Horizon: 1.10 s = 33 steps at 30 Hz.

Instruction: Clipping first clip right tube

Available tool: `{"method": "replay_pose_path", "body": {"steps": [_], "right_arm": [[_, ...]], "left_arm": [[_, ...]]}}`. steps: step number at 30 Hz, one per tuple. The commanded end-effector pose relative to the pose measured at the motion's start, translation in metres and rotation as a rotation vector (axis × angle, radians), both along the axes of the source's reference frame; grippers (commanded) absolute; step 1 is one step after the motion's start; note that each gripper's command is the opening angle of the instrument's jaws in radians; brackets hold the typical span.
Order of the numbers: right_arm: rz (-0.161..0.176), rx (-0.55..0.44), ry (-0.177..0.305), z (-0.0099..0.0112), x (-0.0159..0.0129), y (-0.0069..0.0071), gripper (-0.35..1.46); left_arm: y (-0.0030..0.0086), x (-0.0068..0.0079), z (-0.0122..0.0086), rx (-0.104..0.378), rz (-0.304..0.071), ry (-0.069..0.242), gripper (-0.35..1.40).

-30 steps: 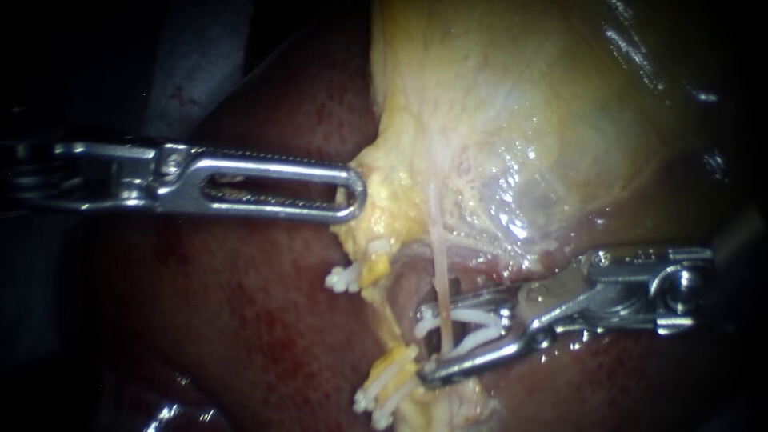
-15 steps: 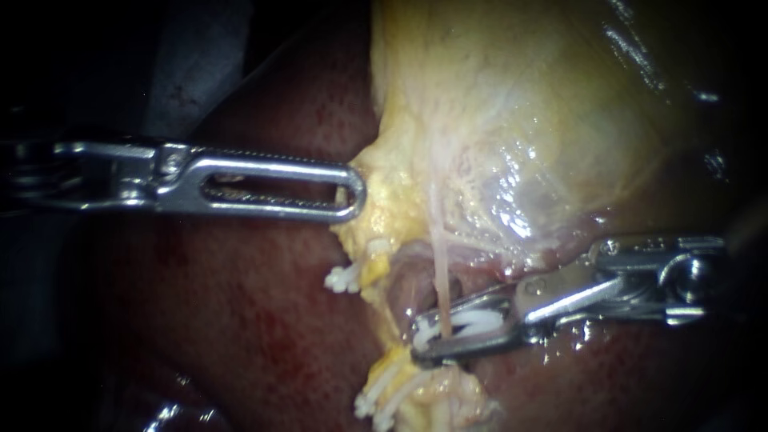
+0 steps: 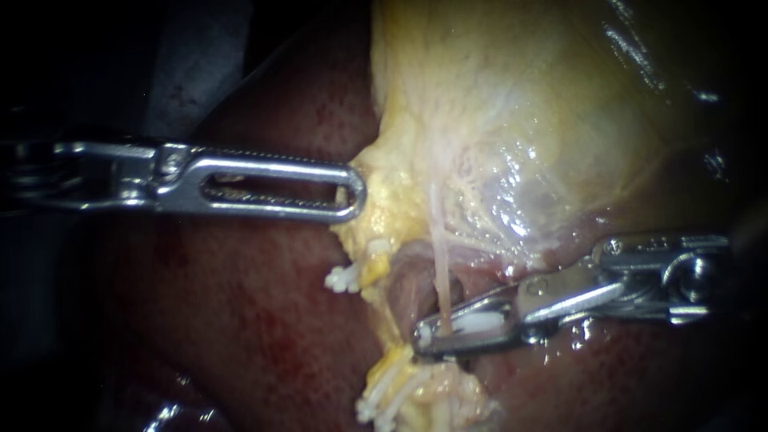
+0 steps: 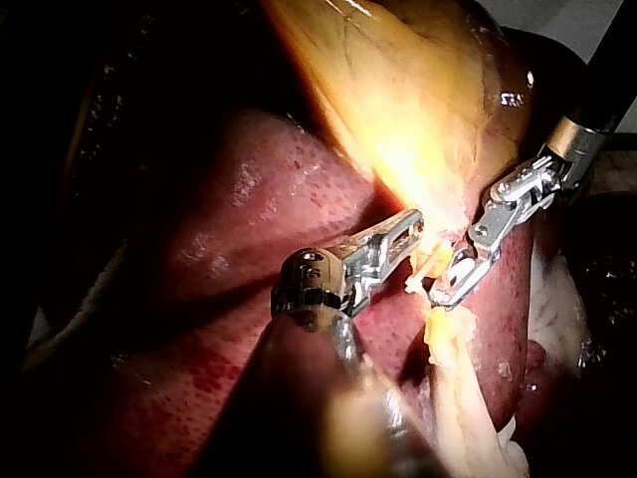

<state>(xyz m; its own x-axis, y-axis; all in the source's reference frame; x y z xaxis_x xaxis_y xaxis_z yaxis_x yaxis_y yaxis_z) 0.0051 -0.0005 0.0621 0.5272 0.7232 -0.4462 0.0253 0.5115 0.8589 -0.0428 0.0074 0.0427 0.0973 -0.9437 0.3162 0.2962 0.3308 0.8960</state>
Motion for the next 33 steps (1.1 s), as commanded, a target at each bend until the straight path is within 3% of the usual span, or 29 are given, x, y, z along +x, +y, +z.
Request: {"method": "replay_pose_path", "body": {"steps": [1,16,33], "right_arm": [[0.001,0.002,-0.002,0.0000,0.0000,0.0000,-0.12],[-0.010,0.016,-0.001,0.0000,-0.0001,-0.0001,-0.23],[-0.014,0.025,-0.003,0.0000,-0.0001,-0.0002,-0.24]], "left_arm": [[0.0000,0.0000,0.0000,0.000,0.000,0.000,-0.35],[0.0000,0.0000,0.0000,0.000,0.000,0.000,-0.35],[0.0001,-0.0001,0.0000,0.000,0.000,0.000,-0.35]]}}
